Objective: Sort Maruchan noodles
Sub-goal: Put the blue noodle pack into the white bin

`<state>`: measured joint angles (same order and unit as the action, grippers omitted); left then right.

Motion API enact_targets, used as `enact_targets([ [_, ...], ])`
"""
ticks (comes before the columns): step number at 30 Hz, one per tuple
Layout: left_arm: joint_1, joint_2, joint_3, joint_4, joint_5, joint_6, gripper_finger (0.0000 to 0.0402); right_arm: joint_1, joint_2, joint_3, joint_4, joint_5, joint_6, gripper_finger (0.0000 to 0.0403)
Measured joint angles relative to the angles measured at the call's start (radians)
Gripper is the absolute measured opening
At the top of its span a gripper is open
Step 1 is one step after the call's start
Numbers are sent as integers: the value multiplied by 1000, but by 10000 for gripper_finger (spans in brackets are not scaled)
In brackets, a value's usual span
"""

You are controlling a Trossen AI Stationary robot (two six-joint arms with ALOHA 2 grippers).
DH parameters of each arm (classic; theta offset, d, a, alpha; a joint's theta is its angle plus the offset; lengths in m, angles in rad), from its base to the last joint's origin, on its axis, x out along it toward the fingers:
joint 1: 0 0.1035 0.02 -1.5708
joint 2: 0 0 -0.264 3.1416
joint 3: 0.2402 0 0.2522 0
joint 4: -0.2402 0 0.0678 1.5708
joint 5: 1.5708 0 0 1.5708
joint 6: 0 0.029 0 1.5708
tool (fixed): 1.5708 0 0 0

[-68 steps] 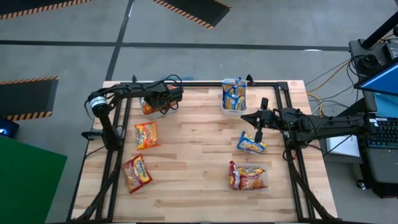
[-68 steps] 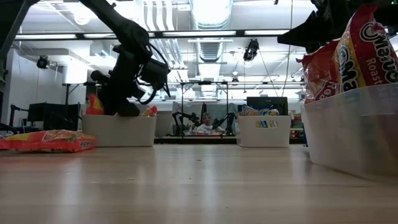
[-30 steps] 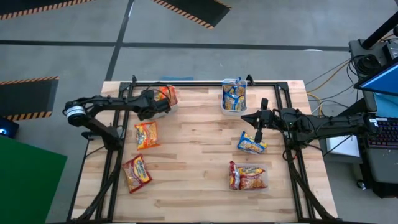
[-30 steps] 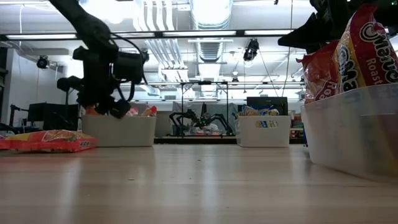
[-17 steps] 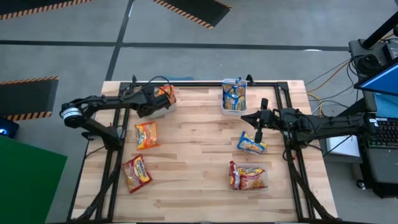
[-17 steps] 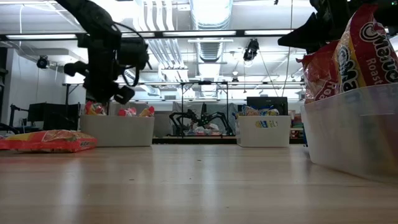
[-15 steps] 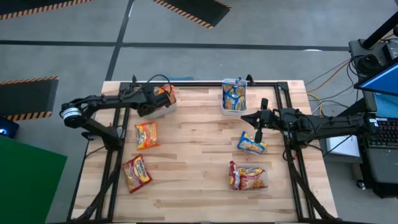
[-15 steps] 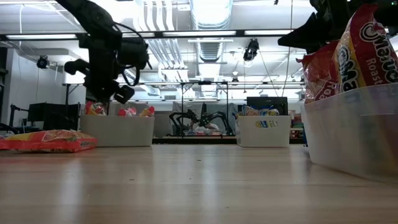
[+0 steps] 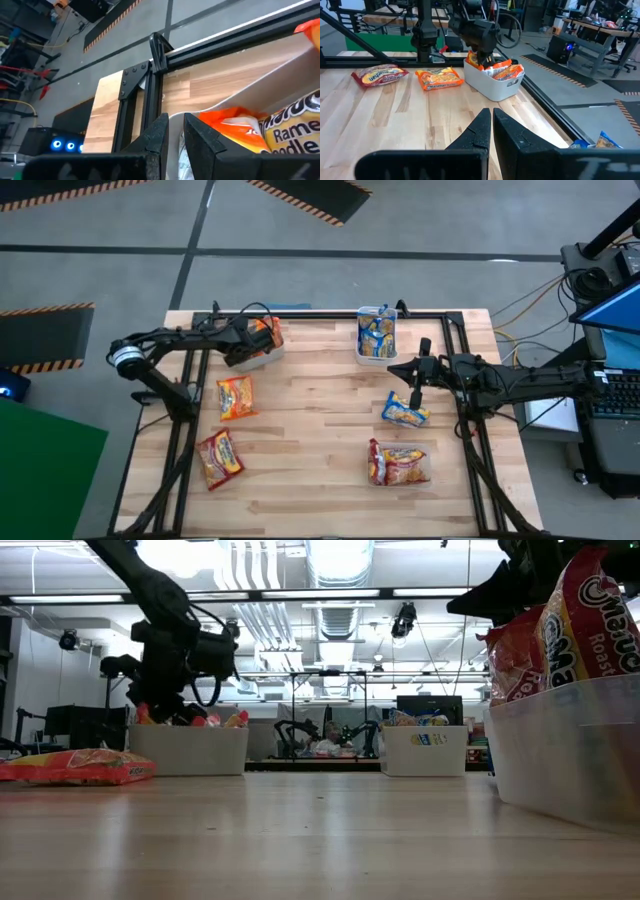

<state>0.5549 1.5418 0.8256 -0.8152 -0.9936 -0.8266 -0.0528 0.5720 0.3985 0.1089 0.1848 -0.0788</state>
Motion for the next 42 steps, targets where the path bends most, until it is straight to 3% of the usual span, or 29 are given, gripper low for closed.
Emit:
enact_targets([
  [6,-38,-68,86,-120,-10,19,42,0,0,0,0,0,24,9],
  [10,-137,-140,141,-151,-36,101,42,0,0,1,-1,19,82,9],
  [15,-350,-242,166,-140,-30,213,42,0,8,5,-2,52,213,9],
  [19,-542,-305,160,-83,57,337,42,1,41,5,-15,51,381,9],
  [23,-722,-335,144,43,164,474,42,23,116,4,-54,43,543,9],
  [26,-847,-335,134,173,175,608,42,35,179,16,-75,2,664,9],
  [30,-956,-325,134,341,192,801,42,35,241,148,-316,-84,839,9],
  [34,-983,-324,133,467,337,953,42,35,326,350,-799,-88,955,9],
  [38,-980,-324,130,544,382,996,42,39,433,521,-1187,-89,1043,11],
  [42,-977,-324,119,549,378,1002,42,54,537,607,-1351,-114,1056,34],
])
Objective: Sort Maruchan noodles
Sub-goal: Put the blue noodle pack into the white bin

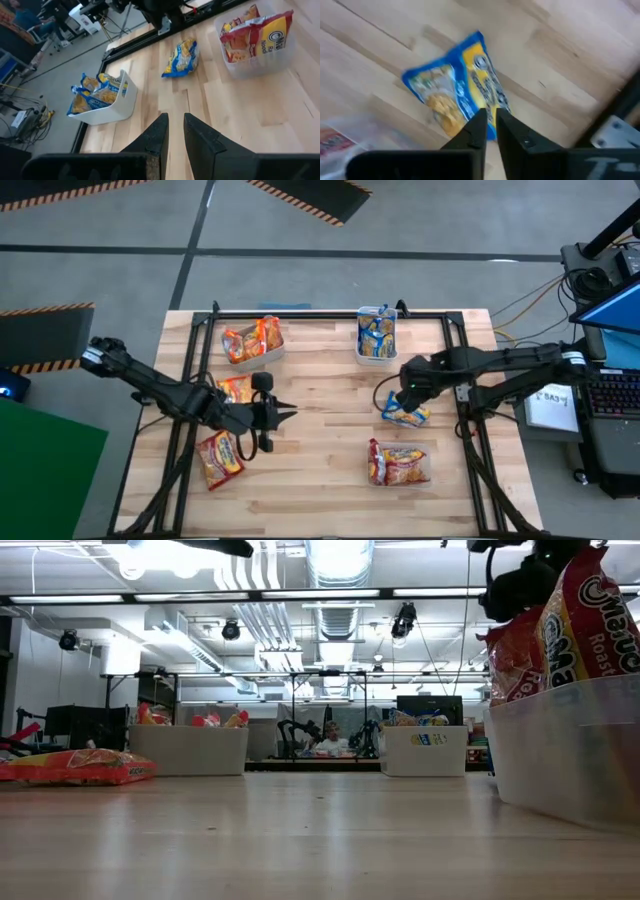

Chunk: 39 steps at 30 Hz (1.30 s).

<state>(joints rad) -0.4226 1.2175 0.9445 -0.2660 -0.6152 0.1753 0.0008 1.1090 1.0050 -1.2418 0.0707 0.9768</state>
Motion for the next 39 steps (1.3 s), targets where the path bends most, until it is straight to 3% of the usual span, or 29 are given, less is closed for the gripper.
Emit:
enact_targets([
  [8,0,0,-18,3,-5,-1,42,14,151,53,-21,-133,-152,148],
  [13,0,0,-18,3,-5,-2,42,67,222,26,10,-150,-287,214],
  [21,0,0,-23,3,-5,-1,42,127,315,3,135,-142,-337,252],
  [29,0,0,-25,1,-5,-17,42,126,401,3,146,-67,-341,197],
  [39,1,0,-25,-6,-5,-19,42,126,464,3,153,-60,-340,27],
])
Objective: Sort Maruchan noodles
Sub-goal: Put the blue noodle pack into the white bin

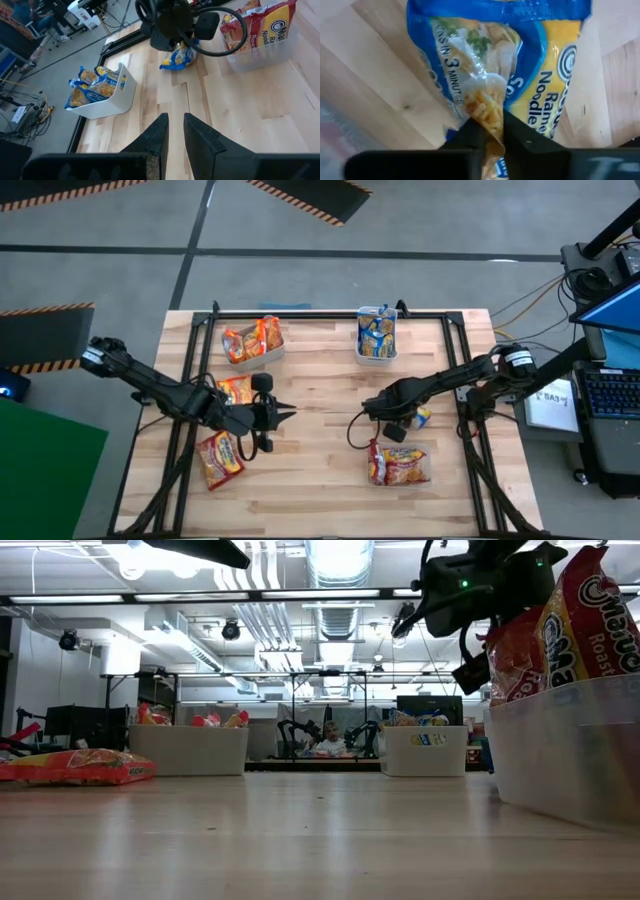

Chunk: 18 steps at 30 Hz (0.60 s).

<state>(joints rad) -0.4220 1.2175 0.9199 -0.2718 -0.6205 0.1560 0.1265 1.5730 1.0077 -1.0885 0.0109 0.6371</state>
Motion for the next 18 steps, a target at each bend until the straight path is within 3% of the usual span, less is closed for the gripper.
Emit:
enact_targets([
  [10,0,0,0,-2,0,0,42,-19,-126,42,-44,-3,-1,10],
  [18,0,0,0,-3,0,3,42,-105,-287,135,69,114,-60,9],
])
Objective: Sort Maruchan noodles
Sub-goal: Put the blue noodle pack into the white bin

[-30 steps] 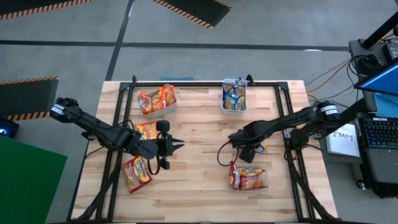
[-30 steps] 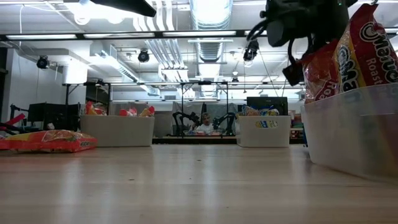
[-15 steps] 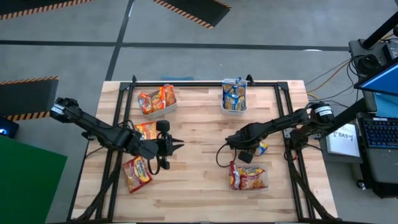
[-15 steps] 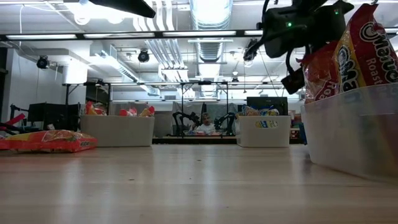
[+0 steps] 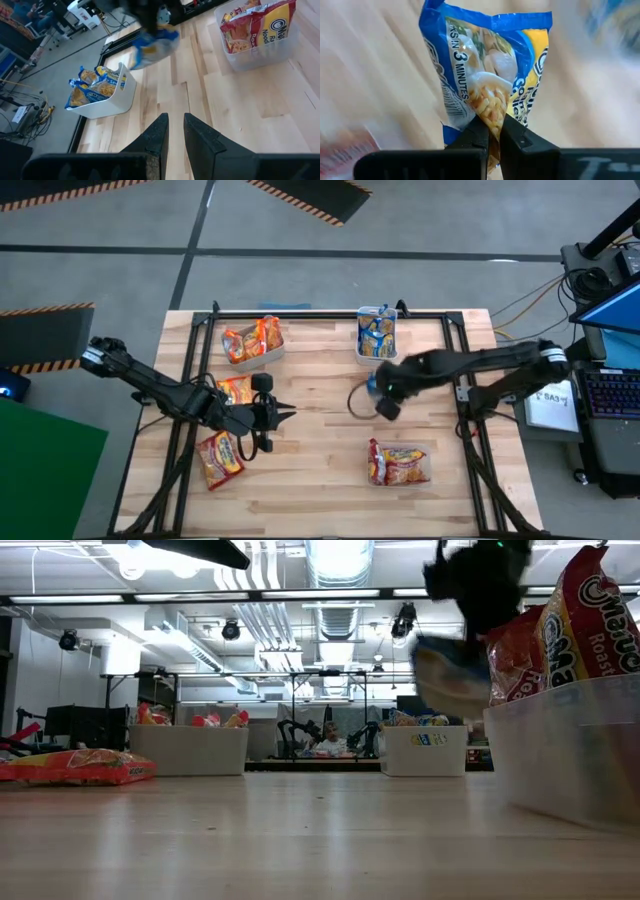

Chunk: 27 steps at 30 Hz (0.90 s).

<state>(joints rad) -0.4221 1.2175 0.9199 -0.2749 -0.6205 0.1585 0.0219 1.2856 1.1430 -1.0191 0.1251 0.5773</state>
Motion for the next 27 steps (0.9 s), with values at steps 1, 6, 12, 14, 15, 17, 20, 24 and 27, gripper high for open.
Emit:
enact_targets([
  [1,0,0,0,0,0,0,42,-14,-18,8,41,19,-19,9],
  [6,0,0,0,-3,0,1,42,-117,-90,15,278,93,-113,9],
  [12,0,0,0,-4,0,1,42,-333,-101,15,482,44,-100,9],
  [14,0,0,0,-4,0,1,42,-421,-88,12,547,-29,-46,9],
  [15,0,0,0,-4,0,1,42,-469,-80,8,577,-79,-16,9],
  [17,0,0,0,-7,-1,0,42,-550,-58,-5,646,-189,50,9],
  [20,0,0,0,-36,-1,-13,42,-642,-20,-45,768,-331,158,9],
  [24,0,0,0,-69,-2,-43,42,-677,36,-113,886,-388,270,9],
  [27,0,0,0,-97,-2,-67,42,-687,63,-143,911,-387,292,9],
])
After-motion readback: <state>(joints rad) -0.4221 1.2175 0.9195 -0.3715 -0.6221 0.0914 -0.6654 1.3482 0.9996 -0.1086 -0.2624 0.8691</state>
